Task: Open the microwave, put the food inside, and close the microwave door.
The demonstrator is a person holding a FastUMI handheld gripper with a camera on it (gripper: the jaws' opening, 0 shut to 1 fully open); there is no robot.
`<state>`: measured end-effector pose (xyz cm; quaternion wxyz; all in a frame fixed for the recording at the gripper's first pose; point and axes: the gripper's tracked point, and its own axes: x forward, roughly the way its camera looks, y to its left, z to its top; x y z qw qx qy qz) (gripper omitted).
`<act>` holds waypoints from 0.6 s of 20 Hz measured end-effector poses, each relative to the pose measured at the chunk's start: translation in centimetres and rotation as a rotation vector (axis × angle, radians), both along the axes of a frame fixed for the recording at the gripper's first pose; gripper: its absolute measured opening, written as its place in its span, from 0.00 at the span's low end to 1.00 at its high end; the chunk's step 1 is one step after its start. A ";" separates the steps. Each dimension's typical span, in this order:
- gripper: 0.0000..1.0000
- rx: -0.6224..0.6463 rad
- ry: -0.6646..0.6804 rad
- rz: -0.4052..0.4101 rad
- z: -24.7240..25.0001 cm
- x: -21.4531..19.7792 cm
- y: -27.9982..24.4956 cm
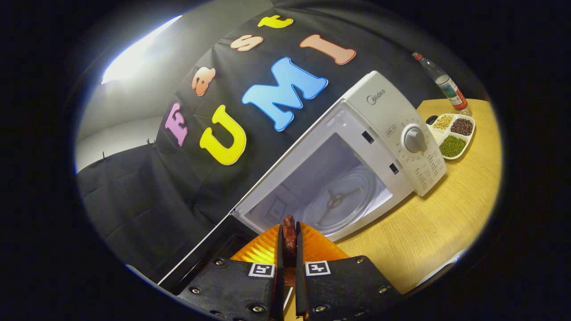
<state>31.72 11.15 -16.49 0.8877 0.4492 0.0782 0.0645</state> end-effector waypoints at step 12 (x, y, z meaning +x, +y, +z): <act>0.10 0.052 0.062 -0.090 -3.1 13.4 0.8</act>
